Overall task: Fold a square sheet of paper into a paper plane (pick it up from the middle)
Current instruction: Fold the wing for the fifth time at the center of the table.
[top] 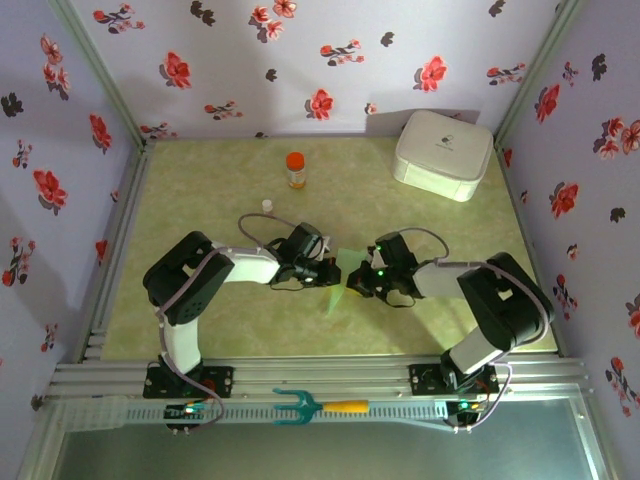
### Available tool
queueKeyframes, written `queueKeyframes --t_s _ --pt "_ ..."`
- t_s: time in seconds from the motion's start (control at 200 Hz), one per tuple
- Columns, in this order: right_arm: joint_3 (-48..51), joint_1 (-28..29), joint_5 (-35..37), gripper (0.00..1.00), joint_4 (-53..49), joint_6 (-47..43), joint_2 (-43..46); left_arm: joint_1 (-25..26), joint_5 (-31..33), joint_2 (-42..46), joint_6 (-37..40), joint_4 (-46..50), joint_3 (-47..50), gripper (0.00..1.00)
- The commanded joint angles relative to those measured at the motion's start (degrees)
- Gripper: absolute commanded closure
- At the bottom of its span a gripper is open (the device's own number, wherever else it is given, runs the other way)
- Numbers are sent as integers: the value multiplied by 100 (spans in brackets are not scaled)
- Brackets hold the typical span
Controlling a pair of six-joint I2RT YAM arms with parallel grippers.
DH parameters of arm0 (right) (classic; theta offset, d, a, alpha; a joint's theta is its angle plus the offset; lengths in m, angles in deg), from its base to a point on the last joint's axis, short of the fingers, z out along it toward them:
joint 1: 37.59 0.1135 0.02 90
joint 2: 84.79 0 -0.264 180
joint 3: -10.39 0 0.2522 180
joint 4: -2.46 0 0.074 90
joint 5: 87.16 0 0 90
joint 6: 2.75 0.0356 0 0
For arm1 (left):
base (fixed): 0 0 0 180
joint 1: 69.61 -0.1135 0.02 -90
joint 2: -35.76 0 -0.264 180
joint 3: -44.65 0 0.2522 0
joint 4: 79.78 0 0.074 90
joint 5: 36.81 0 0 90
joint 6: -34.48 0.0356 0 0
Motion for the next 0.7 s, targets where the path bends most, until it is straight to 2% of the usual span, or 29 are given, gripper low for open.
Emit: queueKeyframes --t_s 0.0,0.18,0.39,0.54,0.695 --pt "-319 -86 305 100 -555 -282 271 55 150 -58 -16 528 143 100" --pt "-830 -505 390 100 -785 -575 -19 55 139 -54 -10 523 160 100" --pt "-1088 -698 -197 100 63 -387 -894 55 118 -58 -10 537 160 100" --pt "-908 -844 135 100 214 -399 -1171 55 97 -81 -14 536 143 100" --pt "-836 -1207 118 100 518 -373 -1270 54 76 -86 -16 519 169 100"
